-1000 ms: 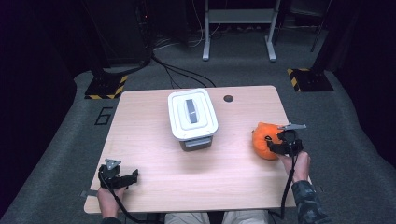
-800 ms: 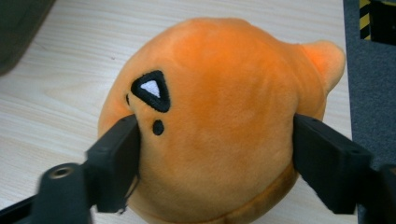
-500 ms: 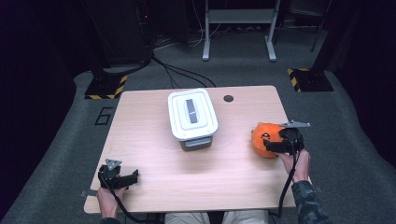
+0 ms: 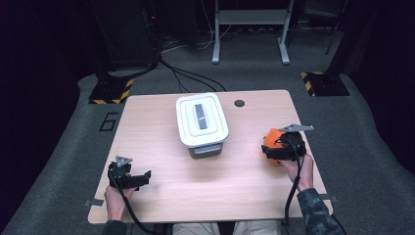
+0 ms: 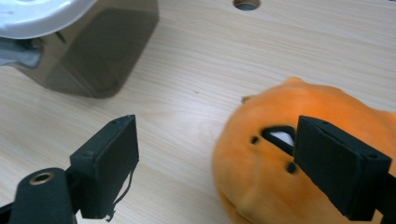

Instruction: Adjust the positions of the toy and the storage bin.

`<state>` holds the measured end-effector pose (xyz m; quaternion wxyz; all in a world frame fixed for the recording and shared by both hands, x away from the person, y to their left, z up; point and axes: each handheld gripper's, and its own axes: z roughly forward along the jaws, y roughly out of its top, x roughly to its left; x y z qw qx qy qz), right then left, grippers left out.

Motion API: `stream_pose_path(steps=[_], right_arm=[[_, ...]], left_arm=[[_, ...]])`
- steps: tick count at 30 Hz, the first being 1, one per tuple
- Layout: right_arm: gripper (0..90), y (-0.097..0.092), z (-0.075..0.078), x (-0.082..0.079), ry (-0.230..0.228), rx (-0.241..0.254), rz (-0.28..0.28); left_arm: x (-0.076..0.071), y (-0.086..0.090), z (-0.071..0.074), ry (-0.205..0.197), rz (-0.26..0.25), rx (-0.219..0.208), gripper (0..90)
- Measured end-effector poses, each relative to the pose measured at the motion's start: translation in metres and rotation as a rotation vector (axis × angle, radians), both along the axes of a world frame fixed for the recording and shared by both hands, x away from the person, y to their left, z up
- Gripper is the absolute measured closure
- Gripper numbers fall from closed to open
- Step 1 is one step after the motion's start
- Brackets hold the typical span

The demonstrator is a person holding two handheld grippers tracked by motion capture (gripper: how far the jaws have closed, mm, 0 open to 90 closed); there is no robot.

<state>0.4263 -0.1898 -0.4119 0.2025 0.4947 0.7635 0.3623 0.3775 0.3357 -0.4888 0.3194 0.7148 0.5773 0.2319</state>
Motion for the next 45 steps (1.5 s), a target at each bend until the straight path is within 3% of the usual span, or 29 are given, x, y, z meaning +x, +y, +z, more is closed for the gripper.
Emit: stream_pose_path(steps=[9, 22, 31, 39, 43, 45], right_arm=[[13.7, 0.038, 0.004, 0.009, 0.008, 0.022, 0.077], [13.8, 0.067, 0.009, 0.026, 0.023, 0.025, 0.129], [14.1, 0.085, 0.02, 0.039, 0.024, 0.034, 0.151], [14.3, 0.105, 0.028, 0.052, 0.035, 0.044, 0.17], [19.0, 0.116, 0.029, 0.064, 0.052, 0.033, 0.151], [22.6, 0.117, 0.028, 0.07, 0.048, 0.035, 0.143]], left_arm=[[0.024, -0.027, 0.036, -0.03, -0.062, -0.02, 1.2], [0.05, -0.054, 0.065, -0.058, -0.132, -0.02, 2.1], [0.066, -0.068, 0.082, -0.085, -0.13, -0.024, 2.9], [0.079, -0.078, 0.092, -0.079, -0.141, -0.044, 3.5], [0.092, -0.088, 0.093, -0.032, -0.162, -0.041, 3.4], [0.097, -0.092, 0.093, -0.031, -0.164, -0.042, 3.5]])
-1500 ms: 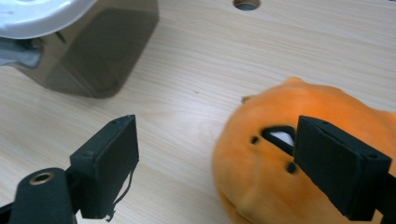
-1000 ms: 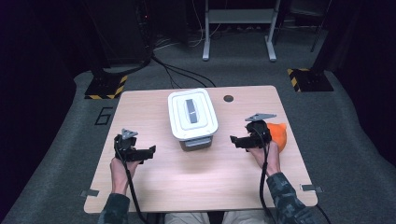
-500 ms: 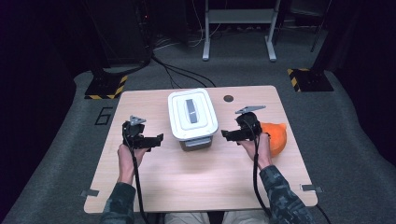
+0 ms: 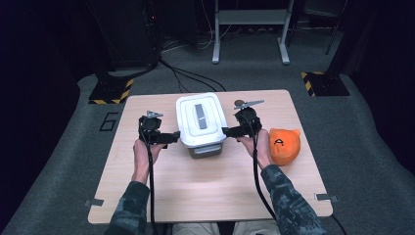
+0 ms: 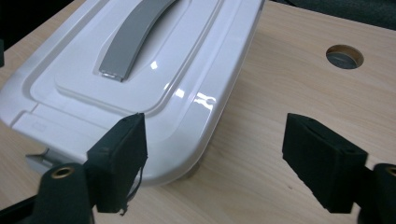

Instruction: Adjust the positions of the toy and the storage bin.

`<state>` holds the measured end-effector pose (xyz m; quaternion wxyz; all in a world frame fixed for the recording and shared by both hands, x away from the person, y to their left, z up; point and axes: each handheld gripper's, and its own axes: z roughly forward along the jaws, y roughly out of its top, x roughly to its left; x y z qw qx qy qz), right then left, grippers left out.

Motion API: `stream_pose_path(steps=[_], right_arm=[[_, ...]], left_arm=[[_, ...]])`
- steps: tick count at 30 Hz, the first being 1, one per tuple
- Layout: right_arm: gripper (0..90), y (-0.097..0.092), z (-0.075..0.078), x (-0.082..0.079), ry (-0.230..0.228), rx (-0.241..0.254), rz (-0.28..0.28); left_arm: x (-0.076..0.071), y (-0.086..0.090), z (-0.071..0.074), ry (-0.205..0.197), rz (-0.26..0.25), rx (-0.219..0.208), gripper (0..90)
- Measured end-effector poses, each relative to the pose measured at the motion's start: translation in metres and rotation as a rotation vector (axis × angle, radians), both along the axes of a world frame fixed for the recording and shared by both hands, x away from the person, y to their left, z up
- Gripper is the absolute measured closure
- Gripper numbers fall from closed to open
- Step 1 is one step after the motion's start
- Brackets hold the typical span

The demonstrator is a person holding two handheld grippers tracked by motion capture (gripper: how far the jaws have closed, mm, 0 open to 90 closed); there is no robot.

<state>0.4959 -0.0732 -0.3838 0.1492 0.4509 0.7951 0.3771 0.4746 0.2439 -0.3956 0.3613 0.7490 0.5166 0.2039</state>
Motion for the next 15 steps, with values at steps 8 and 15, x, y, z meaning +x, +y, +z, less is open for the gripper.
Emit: stream_pose_path(steps=[8, 15], right_arm=[[34.8, 0.007, -0.004, 0.017, 0.041, 0.016, 0.005], [50.9, 0.01, -0.011, 0.024, 0.091, 0.046, -0.006]], left_arm=[[0.013, -0.009, -0.003, 0.026, -0.006, -0.021, 13.5], [0.017, -0.017, -0.005, 0.088, -0.071, -0.054, 21.2]])
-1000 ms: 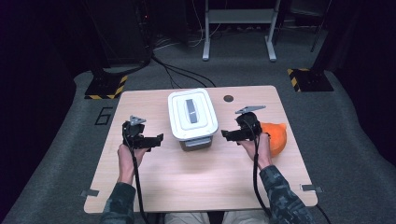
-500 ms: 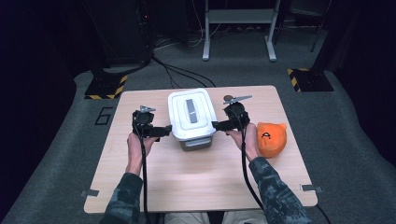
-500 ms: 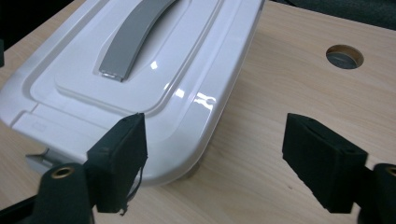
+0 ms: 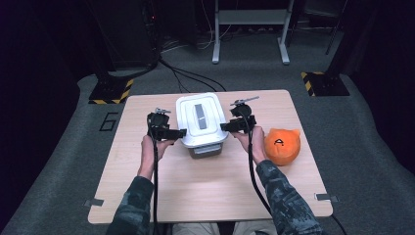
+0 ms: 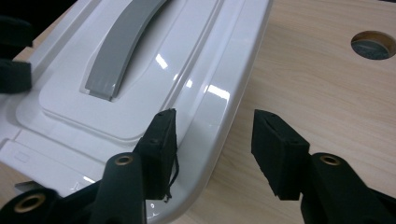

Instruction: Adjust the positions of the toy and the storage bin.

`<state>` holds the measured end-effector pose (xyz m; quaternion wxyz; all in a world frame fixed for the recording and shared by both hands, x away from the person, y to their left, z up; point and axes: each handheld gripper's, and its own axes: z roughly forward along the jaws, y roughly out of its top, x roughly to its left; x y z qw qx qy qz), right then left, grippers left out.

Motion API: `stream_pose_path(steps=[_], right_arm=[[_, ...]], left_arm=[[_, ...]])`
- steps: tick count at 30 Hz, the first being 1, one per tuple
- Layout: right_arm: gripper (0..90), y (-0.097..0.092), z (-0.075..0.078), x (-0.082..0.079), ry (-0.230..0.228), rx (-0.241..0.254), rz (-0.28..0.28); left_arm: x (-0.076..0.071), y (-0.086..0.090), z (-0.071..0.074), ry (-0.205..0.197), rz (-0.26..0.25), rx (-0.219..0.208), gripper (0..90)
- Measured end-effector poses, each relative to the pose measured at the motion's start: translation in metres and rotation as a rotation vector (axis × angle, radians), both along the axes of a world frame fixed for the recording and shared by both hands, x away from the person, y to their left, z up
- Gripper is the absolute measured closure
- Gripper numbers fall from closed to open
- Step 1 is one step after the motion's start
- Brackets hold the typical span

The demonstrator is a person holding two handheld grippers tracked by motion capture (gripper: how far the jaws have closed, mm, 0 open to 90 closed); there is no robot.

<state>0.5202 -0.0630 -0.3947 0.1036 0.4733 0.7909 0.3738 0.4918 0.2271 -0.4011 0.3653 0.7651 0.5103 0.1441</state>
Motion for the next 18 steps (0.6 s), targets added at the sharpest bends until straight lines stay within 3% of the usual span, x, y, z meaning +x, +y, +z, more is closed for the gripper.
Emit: stream_pose_path(steps=[1, 3, 6, 10, 18], right_arm=[[50.9, 0.0, 0.0, 0.0, 0.0, 0.0, 0.0], [55.8, 0.0, 0.0, 0.0, 0.014, 0.023, 0.0], [61.6, 0.0, 0.0, -0.001, 0.016, 0.031, 0.01], [65.2, 0.004, 0.001, -0.006, -0.014, 0.002, 0.011], [64.5, 0.003, 0.002, -0.012, 0.0, 0.006, -0.002]], left_arm=[[0.0, 0.0, 0.0, 0.0, 0.0, 0.0, 23.5], [-0.001, -0.002, -0.002, 0.012, -0.024, -0.056, 28.2], [-0.002, -0.002, -0.003, 0.012, -0.034, -0.091, 35.3], [-0.003, 0.001, -0.006, 0.011, -0.038, -0.14, 40.3], [-0.005, 0.005, -0.007, 0.006, -0.05, -0.159, 46.4]])
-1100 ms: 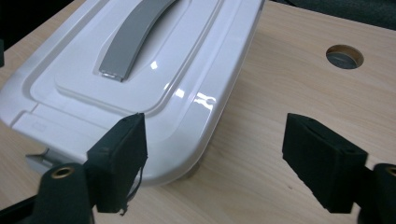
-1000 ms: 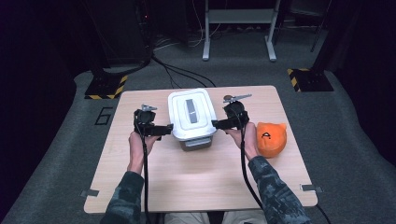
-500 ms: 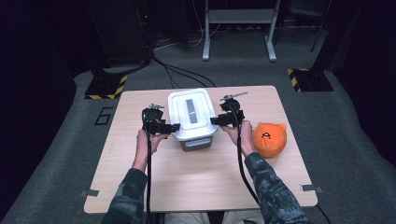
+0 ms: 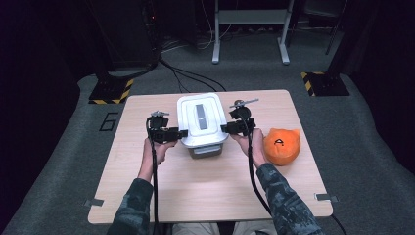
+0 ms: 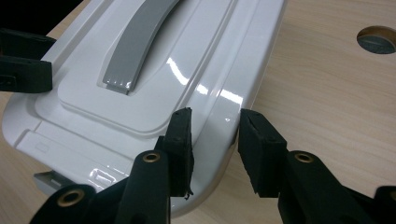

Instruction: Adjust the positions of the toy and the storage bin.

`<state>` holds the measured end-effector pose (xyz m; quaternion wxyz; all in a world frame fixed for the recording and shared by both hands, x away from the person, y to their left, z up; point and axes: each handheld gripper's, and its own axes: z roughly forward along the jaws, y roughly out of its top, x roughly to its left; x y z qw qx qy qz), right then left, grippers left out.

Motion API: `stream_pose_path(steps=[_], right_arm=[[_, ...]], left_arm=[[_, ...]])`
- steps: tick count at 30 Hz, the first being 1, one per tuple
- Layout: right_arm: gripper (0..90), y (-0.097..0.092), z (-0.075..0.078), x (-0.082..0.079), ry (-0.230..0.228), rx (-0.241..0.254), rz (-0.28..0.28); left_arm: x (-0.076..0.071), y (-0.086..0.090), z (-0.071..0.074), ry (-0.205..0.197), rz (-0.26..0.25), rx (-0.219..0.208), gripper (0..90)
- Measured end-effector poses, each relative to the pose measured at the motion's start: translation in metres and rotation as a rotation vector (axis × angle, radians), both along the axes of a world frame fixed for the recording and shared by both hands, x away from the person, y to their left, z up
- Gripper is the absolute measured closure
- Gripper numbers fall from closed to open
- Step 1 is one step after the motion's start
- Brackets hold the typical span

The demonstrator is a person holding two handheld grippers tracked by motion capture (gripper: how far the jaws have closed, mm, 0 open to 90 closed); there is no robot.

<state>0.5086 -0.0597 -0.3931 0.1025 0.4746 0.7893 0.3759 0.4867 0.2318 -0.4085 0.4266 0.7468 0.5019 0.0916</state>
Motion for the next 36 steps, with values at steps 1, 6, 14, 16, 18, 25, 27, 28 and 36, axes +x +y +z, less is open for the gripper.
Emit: stream_pose_path(steps=[1, 6, 14, 16, 18, 25, 27, 28, 36], right_arm=[[64.3, 0.0, 0.0, -0.001, -0.005, -0.003, -0.001], [63.0, -0.001, 0.0, -0.008, -0.005, -0.006, -0.005], [63.0, -0.004, 0.0, -0.022, -0.011, -0.001, -0.025], [63.1, -0.004, 0.0, -0.024, -0.006, 0.004, -0.029], [63.2, -0.005, 0.0, -0.027, -0.007, 0.013, -0.033], [63.0, -0.007, -0.001, -0.042, -0.011, 0.015, -0.036], [63.0, -0.006, 0.0, -0.048, -0.016, 0.001, -0.043], [63.0, -0.004, 0.001, -0.052, -0.016, -0.004, -0.05], [62.2, -0.004, 0.003, -0.07, -0.022, -0.017, -0.032]], left_arm=[[-0.001, -0.001, 0.0, 0.004, 0.0, -0.002, 46.4], [-0.004, -0.003, 0.0, 0.006, -0.01, -0.007, 46.2], [-0.01, -0.004, 0.0, 0.019, -0.035, -0.007, 46.3], [-0.011, -0.004, 0.0, 0.015, -0.042, -0.004, 46.3], [-0.014, -0.003, -0.001, 0.017, -0.042, -0.015, 46.3], [-0.02, -0.003, -0.001, 0.016, -0.073, -0.021, 46.3], [-0.022, -0.004, 0.0, 0.016, -0.079, -0.012, 46.3], [-0.023, -0.005, 0.0, 0.013, -0.084, 0.0, 46.3], [-0.032, -0.007, 0.003, 0.004, -0.106, 0.034, 46.4]])
